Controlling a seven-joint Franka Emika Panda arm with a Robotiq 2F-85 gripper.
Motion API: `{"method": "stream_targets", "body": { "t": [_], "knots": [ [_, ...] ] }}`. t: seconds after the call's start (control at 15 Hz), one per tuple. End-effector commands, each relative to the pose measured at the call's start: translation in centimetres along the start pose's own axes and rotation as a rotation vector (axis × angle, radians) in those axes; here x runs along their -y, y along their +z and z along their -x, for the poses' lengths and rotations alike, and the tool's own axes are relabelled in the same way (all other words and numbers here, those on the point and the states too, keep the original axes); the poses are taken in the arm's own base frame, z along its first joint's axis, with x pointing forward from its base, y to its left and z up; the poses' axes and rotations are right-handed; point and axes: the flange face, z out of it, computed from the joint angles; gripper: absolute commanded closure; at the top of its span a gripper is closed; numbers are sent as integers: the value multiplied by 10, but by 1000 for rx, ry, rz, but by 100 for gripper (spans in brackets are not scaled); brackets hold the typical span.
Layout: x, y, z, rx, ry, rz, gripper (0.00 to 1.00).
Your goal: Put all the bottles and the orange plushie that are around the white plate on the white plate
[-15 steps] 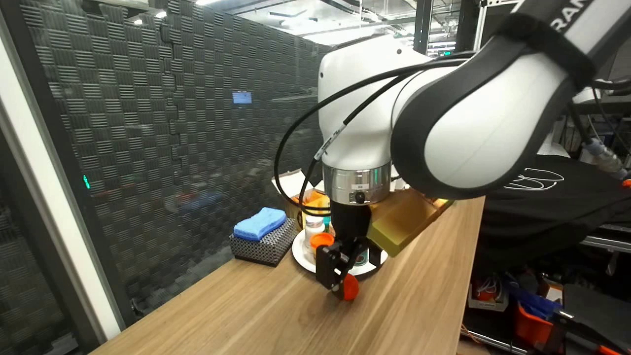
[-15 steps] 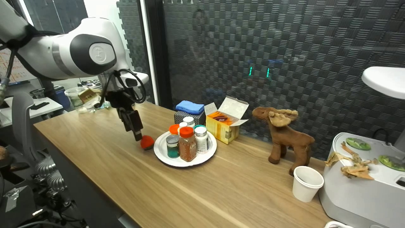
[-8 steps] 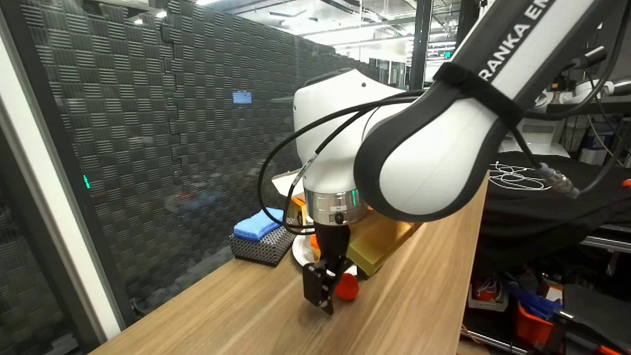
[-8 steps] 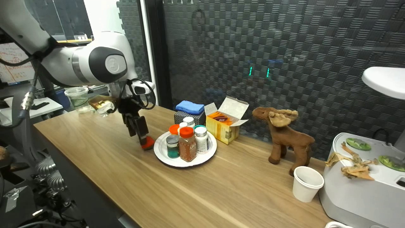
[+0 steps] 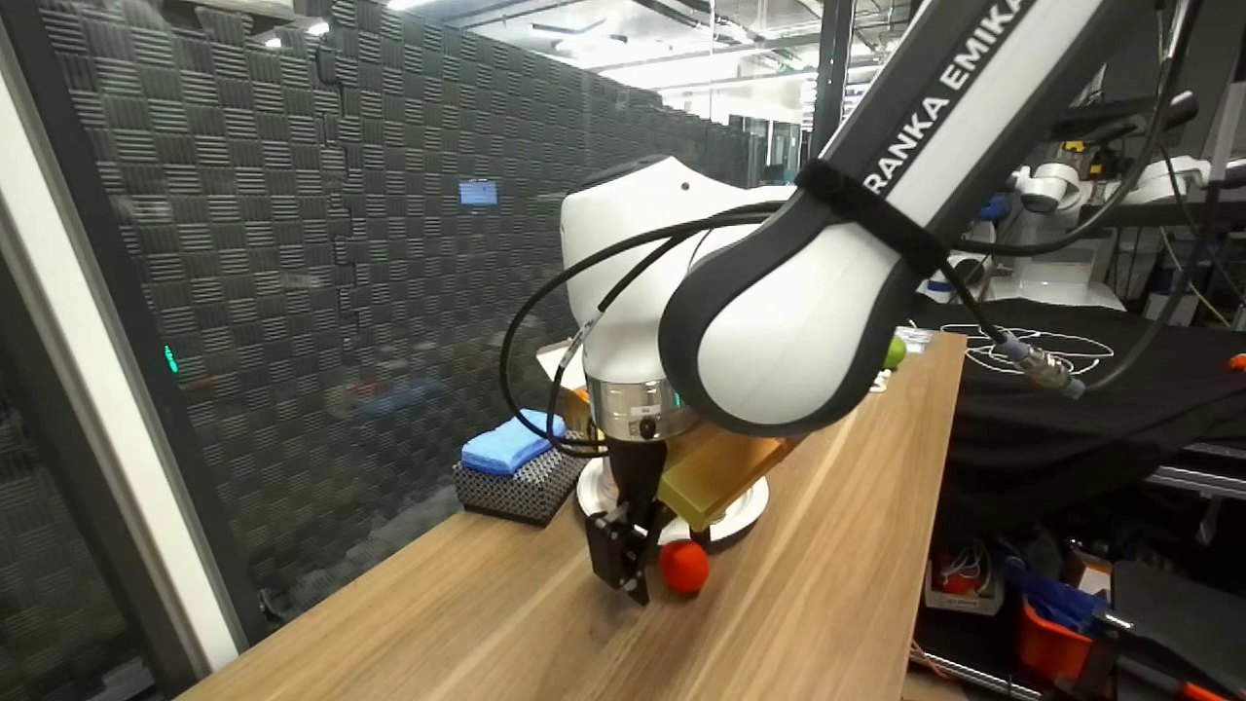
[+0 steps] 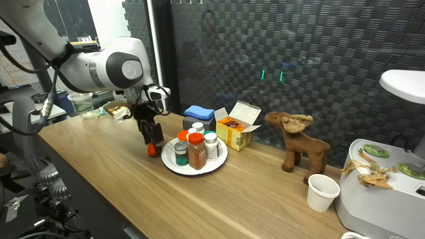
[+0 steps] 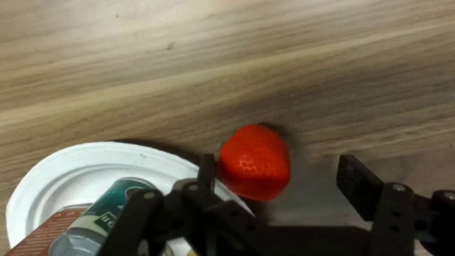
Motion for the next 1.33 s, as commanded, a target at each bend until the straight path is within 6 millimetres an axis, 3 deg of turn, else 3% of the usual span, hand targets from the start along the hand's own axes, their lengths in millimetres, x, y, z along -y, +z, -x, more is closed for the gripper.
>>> {"method": "stream_targets", "body": {
  "t": [0.0,0.33,0.67,0.87,1.27],
  "knots": [
    [1,-7,-10,-8,5,18,42],
    [-4,-15,4,-9,31,33,77],
    [-6,-48,8,-86,60,34,77],
    [-13,-65,-3,-137,95,51,77],
    [-26,-47,-22,-115,129,85,77]
  ]
}}
